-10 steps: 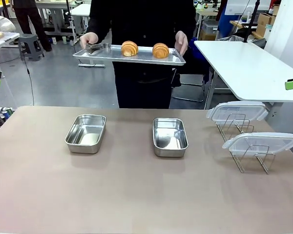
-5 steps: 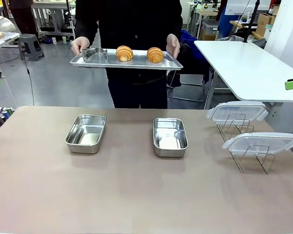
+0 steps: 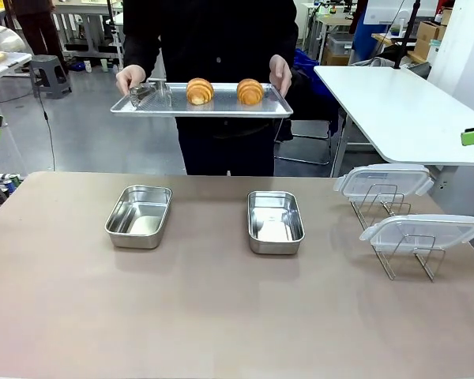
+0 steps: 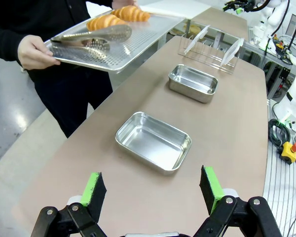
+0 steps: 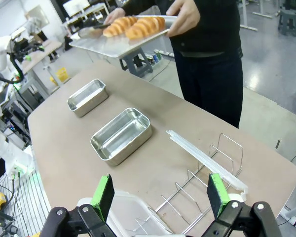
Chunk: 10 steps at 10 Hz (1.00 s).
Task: Place the bread in airtight containers.
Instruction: Lift both Airtight Container.
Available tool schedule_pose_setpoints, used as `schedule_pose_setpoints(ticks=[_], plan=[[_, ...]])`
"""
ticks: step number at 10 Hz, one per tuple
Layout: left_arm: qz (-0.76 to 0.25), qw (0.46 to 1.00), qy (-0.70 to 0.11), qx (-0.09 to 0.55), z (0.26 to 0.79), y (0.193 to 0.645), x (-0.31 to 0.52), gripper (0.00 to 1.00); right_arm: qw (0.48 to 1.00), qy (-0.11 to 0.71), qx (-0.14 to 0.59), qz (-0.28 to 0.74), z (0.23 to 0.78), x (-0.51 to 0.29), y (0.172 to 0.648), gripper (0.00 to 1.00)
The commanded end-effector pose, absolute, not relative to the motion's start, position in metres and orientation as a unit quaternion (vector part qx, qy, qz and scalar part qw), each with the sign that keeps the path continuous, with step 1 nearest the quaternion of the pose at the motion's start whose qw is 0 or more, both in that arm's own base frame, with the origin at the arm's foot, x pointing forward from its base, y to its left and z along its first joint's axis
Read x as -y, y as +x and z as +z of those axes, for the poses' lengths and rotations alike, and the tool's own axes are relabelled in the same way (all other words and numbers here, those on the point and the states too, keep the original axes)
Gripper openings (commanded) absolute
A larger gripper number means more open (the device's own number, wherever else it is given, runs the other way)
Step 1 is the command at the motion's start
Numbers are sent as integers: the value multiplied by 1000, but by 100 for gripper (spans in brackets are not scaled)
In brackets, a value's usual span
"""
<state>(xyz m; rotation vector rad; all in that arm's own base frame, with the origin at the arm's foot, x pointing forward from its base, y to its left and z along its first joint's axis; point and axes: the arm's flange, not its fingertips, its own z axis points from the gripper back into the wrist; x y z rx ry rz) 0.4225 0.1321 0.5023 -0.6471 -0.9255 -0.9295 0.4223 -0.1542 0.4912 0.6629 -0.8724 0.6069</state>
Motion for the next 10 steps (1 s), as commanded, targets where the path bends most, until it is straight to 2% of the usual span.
schedule_pose_setpoints(ticks=[1,2,5,8,10], plan=[[-425,735,-301,435,504,424,-132,100,803,314,420,283,492,153,426,100],[-424,744,-295,423,502,422,-132,100,810,310,408,284,491,154,422,100],[-391,805,-289,340,524,511,-73,100,848,281,347,286,539,45,467,100],[-327,875,-241,264,515,577,-7,100,916,152,255,269,548,-80,475,100],[-258,912,-217,235,500,591,14,100,952,70,205,216,522,-138,471,100]])
